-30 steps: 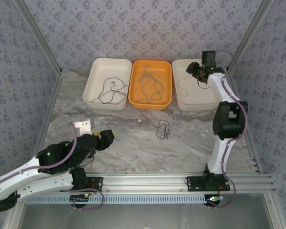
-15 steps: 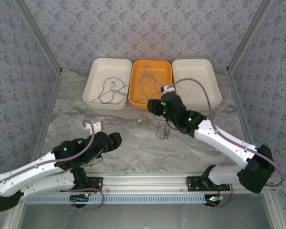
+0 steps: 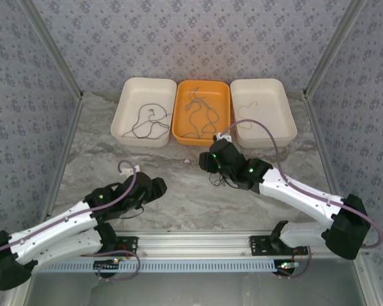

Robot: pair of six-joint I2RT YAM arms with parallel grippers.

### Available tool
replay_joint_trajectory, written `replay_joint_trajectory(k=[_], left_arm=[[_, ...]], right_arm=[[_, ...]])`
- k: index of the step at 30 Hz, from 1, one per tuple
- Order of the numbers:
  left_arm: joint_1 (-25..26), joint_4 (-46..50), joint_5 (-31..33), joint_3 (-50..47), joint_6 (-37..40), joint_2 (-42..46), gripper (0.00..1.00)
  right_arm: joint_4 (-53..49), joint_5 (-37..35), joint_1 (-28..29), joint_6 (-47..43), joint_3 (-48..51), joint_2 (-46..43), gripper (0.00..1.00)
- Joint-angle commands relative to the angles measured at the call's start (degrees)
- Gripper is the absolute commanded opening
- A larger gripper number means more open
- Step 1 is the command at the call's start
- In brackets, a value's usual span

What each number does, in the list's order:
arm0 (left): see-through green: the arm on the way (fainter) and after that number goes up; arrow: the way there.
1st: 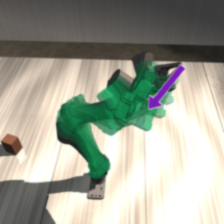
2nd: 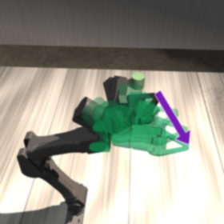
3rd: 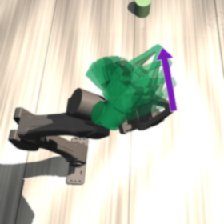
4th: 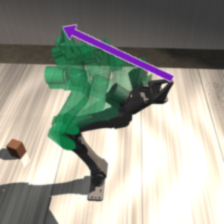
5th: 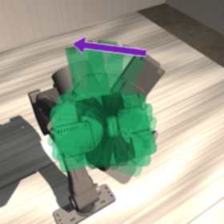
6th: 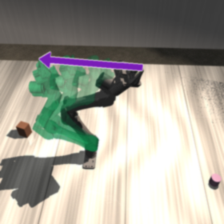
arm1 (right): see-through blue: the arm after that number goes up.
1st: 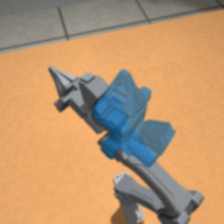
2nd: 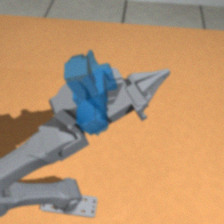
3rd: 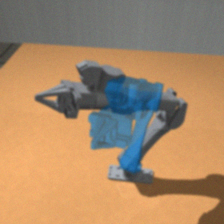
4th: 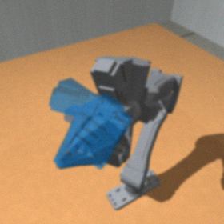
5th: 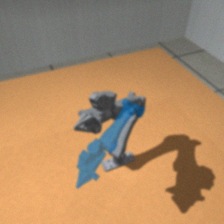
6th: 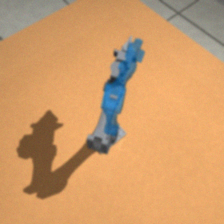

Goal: Untangle the cables

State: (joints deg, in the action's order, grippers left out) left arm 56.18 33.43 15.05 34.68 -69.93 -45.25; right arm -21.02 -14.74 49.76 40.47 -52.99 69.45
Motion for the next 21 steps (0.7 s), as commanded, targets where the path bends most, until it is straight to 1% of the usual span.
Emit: replay_joint_trajectory(k=[1,3,6,9,11,15,17,21], left_arm=[[-1.1,-7.4,-5.5,-1.4,0.6,-3.4,0.73],[-2.3,-10.9,-7.7,-2.3,0.4,-6.9,0.73],[-4.6,-19.6,-12.6,-3.9,0.4,-12.3,0.73],[-8.5,-25.2,-17.5,-3.4,1.1,-17.6,0.72],[-10.7,-26.8,-19.8,-2.0,2.3,-20.2,0.71],[-12.3,-28.9,-21.9,-0.7,3.0,-21.6,0.71],[-12.3,-28.6,-21.7,-0.4,3.5,-21.5,0.71],[-12.5,-30.3,-21.9,-2.3,3.3,-21.0,0.71]], right_arm=[[-4.3,0.4,-1.6,1.3,3.7,-4.0,0.56],[-6.0,2.8,-3.5,0.4,3.1,-1.7,0.55],[-6.6,2.0,-3.3,-2.6,0.6,3.8,0.54],[-3.6,3.0,-4.8,-3.9,0.2,8.8,0.46],[-1.9,2.4,-5.0,-7.2,-0.3,11.8,0.45],[-2.8,0.1,-3.0,-9.9,-3.1,18.2,0.45],[-3.7,-2.7,-1.3,-10.6,-4.6,21.2,0.46],[-3.2,-4.9,-1.2,-11.2,-6.3,26.1,0.47]])
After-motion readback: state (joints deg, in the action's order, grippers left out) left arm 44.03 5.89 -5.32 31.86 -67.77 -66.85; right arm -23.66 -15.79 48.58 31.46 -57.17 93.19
